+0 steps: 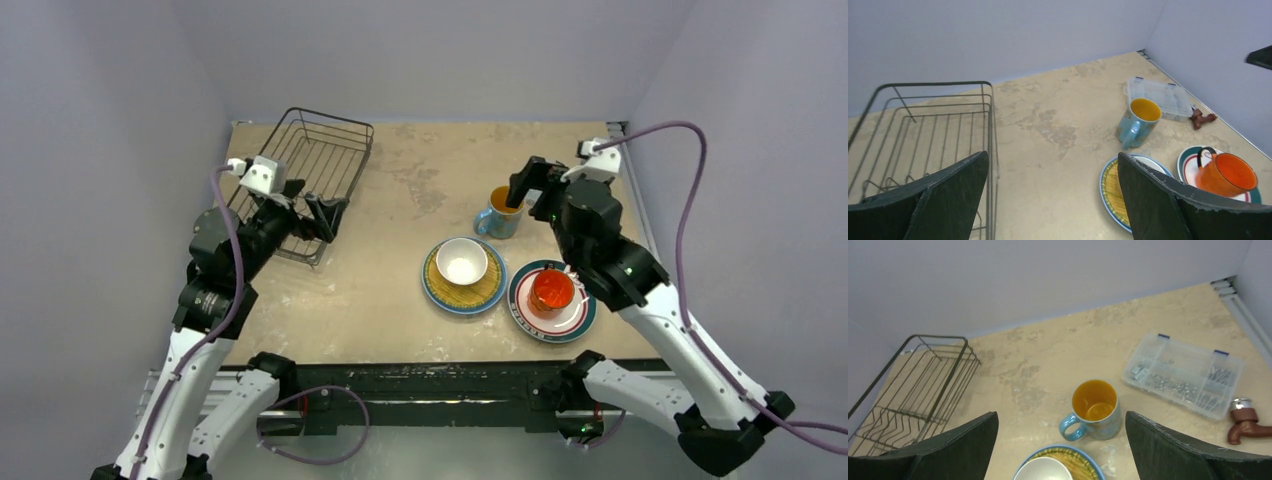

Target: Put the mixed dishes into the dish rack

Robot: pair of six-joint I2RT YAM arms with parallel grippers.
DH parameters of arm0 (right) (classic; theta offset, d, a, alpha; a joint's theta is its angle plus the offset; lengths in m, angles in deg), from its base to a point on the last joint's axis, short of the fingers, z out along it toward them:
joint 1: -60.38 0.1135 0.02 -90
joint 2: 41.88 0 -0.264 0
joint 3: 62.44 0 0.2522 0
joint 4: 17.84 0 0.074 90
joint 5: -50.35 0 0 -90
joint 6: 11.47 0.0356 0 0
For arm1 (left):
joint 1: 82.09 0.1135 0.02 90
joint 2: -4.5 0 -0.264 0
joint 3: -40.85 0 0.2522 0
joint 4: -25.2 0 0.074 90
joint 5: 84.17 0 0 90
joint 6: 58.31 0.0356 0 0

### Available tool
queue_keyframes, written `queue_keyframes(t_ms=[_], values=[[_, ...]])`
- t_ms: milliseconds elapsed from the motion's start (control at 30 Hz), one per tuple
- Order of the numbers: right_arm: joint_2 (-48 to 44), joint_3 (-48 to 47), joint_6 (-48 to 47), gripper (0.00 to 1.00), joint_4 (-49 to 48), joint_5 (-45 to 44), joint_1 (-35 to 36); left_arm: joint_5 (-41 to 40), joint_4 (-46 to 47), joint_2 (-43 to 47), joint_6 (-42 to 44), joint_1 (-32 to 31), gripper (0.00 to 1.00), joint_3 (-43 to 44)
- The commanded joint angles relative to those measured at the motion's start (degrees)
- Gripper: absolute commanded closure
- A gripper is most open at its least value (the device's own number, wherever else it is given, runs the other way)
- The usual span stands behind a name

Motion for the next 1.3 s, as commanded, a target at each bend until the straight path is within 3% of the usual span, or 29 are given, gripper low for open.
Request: queue_keyframes(t_ms=[0,233,433,667,867,1033,1267], values=[[3.8,1.9,4.5,0.01,-4.7,6.8,0.0,8.2,2.5,-2.7,-3.1,0.2,0.0,2.3],[11.3,5.2,4.2,0.01,-7.2,15.2,0.0,12.6,2.0,-6.0,-4.4,-0.7,0.0,3.1],[19.3,6.3,-3.8,0.01,-5.5,22.3,0.9,14.1,0.2,-8.9,-4.8,-1.5,0.0,4.5],[32.2,4.0,-5.7,0.01,0.5,10.6,12.9,13.8,-2.6,-10.9,-4.9,-1.9,0.0,6.1],[40.0,0.7,-5.6,0.01,1.7,5.6,20.5,12.4,-4.1,-12.1,-4.6,-2.1,0.0,6.9],[44.4,0.3,-3.5,0.13,2.7,0.4,22.5,11.7,-4.9,-12.5,-4.7,-2.5,0.0,7.1],[44.0,4.4,-4.8,0.44,-3.0,-1.8,22.8,11.8,-6.5,-13.5,-5.0,-2.6,0.0,8.4]])
